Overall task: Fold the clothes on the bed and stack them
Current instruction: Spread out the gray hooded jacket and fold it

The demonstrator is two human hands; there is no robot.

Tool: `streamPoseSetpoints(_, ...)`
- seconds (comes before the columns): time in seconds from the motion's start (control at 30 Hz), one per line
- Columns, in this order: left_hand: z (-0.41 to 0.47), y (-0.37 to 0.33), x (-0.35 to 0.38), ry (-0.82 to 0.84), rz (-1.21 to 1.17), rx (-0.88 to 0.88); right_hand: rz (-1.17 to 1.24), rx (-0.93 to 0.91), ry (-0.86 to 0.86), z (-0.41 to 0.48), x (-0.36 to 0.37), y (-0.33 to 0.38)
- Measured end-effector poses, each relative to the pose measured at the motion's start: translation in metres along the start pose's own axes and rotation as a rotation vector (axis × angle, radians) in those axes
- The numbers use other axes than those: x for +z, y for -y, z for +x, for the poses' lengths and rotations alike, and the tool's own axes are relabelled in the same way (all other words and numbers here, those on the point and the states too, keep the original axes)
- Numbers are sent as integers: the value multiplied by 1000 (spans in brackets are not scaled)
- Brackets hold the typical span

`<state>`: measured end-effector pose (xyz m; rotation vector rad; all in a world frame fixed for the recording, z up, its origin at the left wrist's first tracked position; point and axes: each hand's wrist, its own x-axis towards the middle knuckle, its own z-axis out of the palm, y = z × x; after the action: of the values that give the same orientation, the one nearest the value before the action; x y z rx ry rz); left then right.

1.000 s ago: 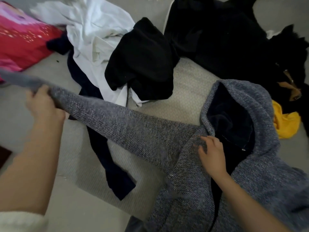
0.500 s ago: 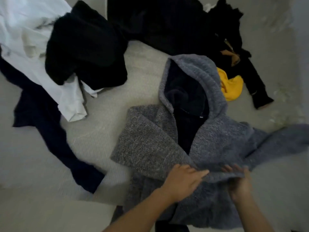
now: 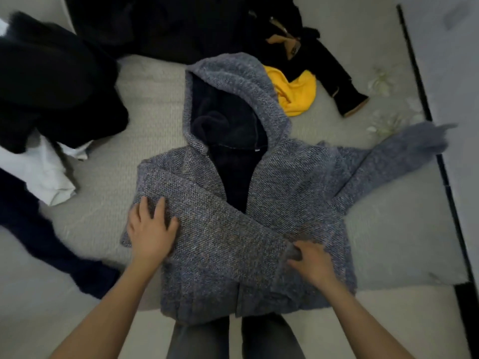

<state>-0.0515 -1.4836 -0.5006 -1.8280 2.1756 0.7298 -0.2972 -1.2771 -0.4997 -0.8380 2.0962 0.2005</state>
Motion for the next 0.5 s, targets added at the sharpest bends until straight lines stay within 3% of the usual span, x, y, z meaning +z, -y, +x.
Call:
streamPoseSetpoints(0.07,1,-9,1,14,59,56,253,-61,-17,-4,-14,-7)
streamPoseSetpoints(0.17,-8,-31,7,-1,95,168,814,54,-38,-7,-60,-38)
streamPoseSetpoints(0.23,-15,-50,15,-14,190,325,987,122,-37,-3,-83,-69)
streamPoseSetpoints(0.3,-21,-70,28,58,344,427,775,187,-25,7,-82,-95)
streamPoseSetpoints(0.37,-24,-79,48,243,438,385,548,261,-35,21,-69,-111)
streamPoseSetpoints(0.5,-27,-96,61,334,521,241,474,231,-237,42,-76,-127)
